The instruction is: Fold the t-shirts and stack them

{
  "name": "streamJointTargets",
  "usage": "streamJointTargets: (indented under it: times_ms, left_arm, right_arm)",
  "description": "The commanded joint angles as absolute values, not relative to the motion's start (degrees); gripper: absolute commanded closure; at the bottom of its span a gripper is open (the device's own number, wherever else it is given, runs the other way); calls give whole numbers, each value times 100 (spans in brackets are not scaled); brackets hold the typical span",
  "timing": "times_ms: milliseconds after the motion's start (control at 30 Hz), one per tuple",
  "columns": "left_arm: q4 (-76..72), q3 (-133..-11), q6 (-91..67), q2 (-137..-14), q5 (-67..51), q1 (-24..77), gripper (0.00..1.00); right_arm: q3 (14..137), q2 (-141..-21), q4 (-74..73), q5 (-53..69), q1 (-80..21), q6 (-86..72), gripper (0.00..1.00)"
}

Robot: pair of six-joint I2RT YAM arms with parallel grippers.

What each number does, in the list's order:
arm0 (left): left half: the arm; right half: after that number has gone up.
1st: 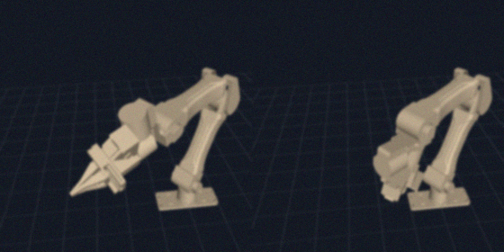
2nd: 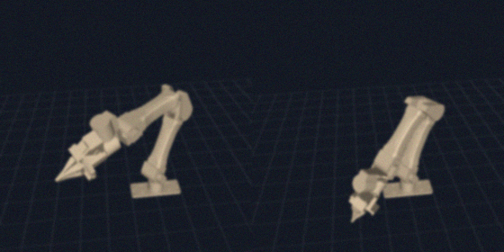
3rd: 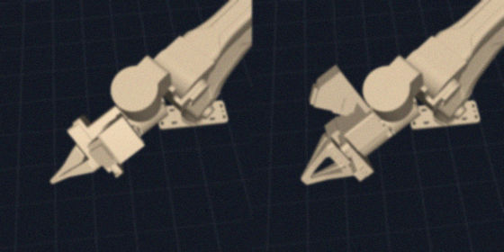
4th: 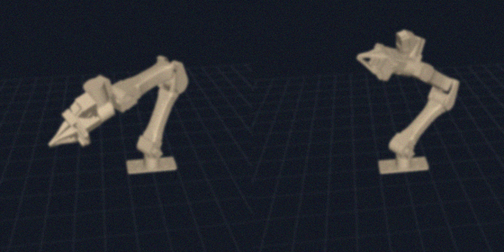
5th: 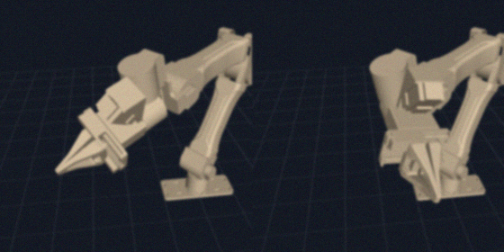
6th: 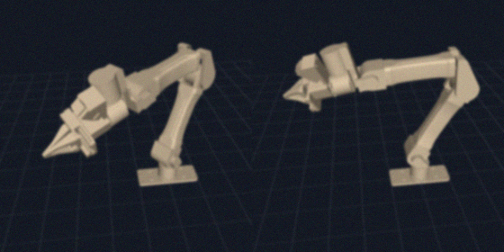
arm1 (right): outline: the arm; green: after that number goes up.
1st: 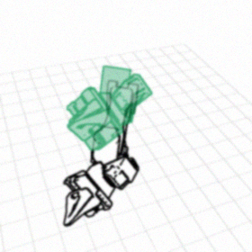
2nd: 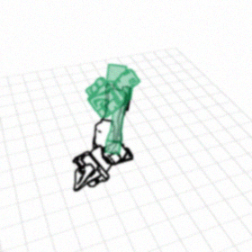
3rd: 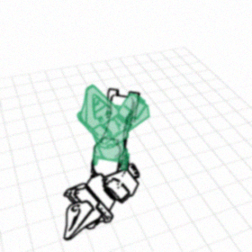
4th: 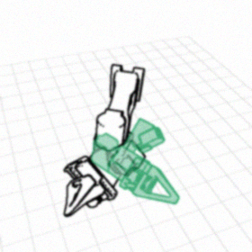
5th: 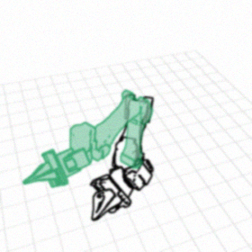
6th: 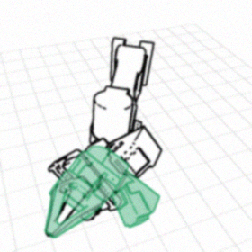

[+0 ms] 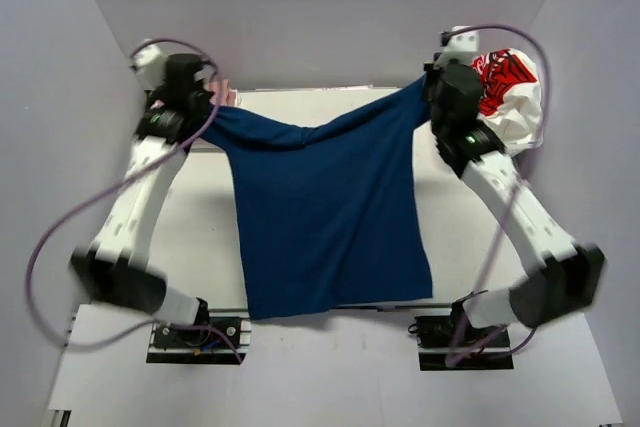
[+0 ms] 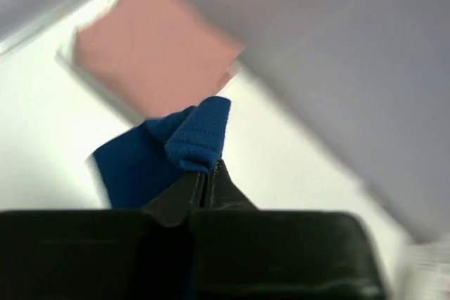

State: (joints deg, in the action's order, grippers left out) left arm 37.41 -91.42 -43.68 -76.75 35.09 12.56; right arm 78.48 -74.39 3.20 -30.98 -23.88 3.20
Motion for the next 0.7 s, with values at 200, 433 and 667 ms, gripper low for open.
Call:
streamJointTargets:
  times_ms: [200, 433, 667]
  left_arm:
    - [5098, -10644, -3885, -10494, 2751, 1020, 13]
    - [3500, -7931, -3647, -8942, 1057, 1143, 0]
    - [2655, -5646, -3832, -8280, -649, 1458, 0]
  right_arm:
    - [8262, -9746, -1476, -2208, -1626, -1222, 10]
    - [7075, -9333, -185, 316, -1872, -967, 10]
    - [7847, -10432, -395, 396, -2188, -905, 10]
